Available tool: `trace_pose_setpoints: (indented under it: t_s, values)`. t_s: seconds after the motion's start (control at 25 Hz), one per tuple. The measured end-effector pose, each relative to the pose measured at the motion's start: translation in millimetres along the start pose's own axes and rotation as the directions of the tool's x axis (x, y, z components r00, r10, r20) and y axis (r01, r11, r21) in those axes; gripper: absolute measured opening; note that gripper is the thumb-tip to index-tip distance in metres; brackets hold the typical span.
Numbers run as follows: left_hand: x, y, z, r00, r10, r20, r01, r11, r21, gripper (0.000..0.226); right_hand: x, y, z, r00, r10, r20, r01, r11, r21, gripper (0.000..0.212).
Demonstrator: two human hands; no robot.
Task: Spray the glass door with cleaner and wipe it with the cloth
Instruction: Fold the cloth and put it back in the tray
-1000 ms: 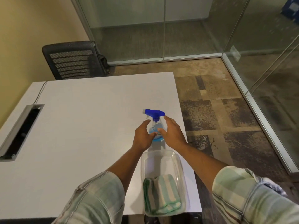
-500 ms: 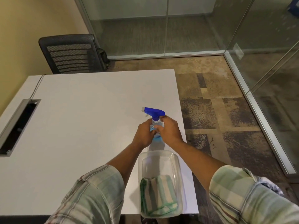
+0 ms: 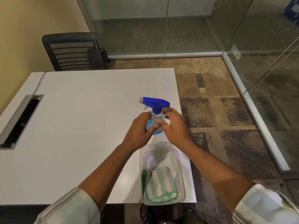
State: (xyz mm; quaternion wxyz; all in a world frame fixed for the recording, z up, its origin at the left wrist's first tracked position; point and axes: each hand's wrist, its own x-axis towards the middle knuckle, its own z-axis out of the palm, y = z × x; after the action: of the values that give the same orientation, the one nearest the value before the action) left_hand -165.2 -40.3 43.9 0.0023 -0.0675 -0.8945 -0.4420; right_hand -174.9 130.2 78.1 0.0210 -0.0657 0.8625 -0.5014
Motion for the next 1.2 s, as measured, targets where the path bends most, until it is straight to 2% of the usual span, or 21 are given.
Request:
trace_pose_setpoints:
  t_s: [0.44,0.72,0.96,1.2]
  values:
    - [-70,-12,21,0.998,-0.021,0.066,0.022,1.000,-0.016,0.029,-75,19,9,1.000,-0.010,0.015,0.011,0.999,-0.043,0.033]
    - [-84,-23,45,0.986,-0.112,0.123,0.109,0.994,0.030,0.030,-90,46,25,0.983,0.115,0.141,-0.107,0.992,-0.066,0.040]
    - [-86,-33,60,0.977,-0.175,0.122,0.170,0.984,0.054,0.030,-94,60,36,0.964,0.202,0.176,-0.188,0.978,-0.090,0.042]
    - [-87,-37,66,0.978,-0.172,0.119,0.172,0.985,0.011,0.033,-93,61,38,0.957,0.236,0.170,-0.220,0.969,-0.112,0.040]
